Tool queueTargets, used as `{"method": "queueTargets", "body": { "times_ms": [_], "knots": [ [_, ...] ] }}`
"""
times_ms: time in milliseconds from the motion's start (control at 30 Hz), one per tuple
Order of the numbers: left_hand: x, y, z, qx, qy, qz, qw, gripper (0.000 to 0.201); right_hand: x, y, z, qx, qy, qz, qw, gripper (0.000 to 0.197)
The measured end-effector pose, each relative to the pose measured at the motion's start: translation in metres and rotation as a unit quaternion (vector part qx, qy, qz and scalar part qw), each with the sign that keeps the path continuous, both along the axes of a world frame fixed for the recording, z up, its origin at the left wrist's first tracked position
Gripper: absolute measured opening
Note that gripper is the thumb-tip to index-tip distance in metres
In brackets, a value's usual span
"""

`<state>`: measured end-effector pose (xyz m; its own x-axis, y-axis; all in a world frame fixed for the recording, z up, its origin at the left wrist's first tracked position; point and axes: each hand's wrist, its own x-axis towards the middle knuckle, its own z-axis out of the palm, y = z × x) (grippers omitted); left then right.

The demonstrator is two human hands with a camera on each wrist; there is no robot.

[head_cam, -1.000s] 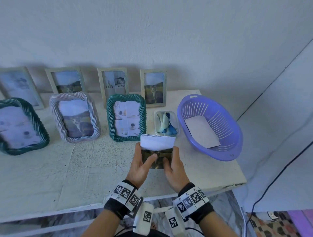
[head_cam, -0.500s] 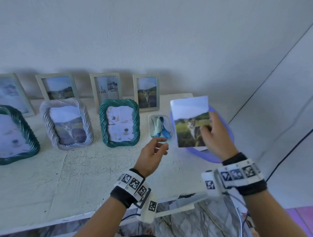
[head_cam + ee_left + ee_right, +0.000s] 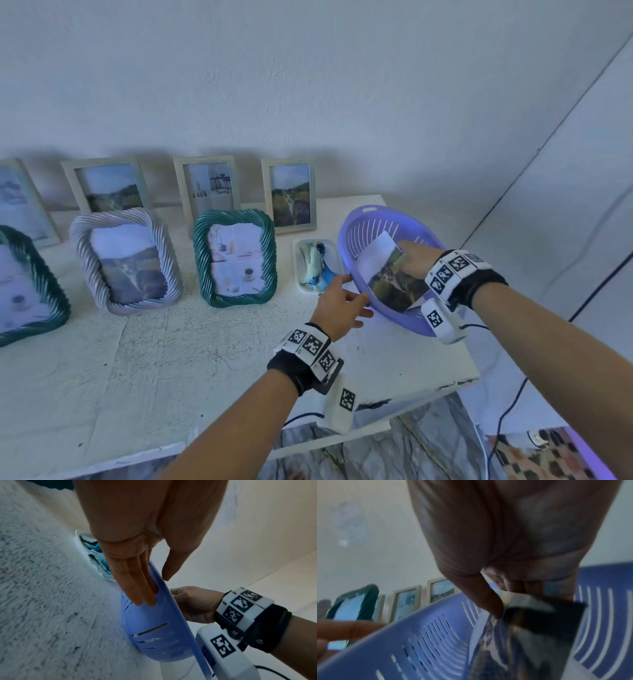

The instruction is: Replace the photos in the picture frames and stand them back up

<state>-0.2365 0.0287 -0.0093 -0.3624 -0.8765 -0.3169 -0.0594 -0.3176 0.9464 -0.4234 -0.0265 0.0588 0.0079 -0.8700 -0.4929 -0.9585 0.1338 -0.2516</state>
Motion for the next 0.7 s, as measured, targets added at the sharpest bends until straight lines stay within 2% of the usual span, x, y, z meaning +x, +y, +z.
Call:
{"method": "queueTargets", "body": {
  "times_ms": [100,233,333,467,567,700],
  "knots": [
    [0.0,-0.002,0.002,0.034,0.036,0.01,0.999,0.042,-0.002,0.0,0.001,-0.005,0.02,-0.019,1.0,0.029],
    [0.0,-0.007,0.002,0.059,0.067,0.017,0.996,0.038,-0.017,0.005,0.005,-0.04,0.07,-0.027,0.996,0.059],
    [0.0,-0.012,0.001,0.071,0.077,0.023,0.994,0.036,-0.032,0.016,0.008,-0.078,0.104,-0.017,0.991,0.055],
    [0.0,-0.02,0.0,0.086,0.077,0.027,0.993,0.036,-0.043,0.04,0.0,-0.115,0.168,-0.071,0.977,0.051],
    [0.0,-0.029,0.001,0.086,0.066,0.03,0.994,0.037,-0.043,0.049,-0.019,-0.111,0.134,-0.116,0.978,0.047],
    [0.0,-0.048,0.004,0.067,0.035,0.037,0.996,0.041,-0.038,0.045,-0.028,-0.142,0.099,-0.119,0.978,0.042]
  ]
}}
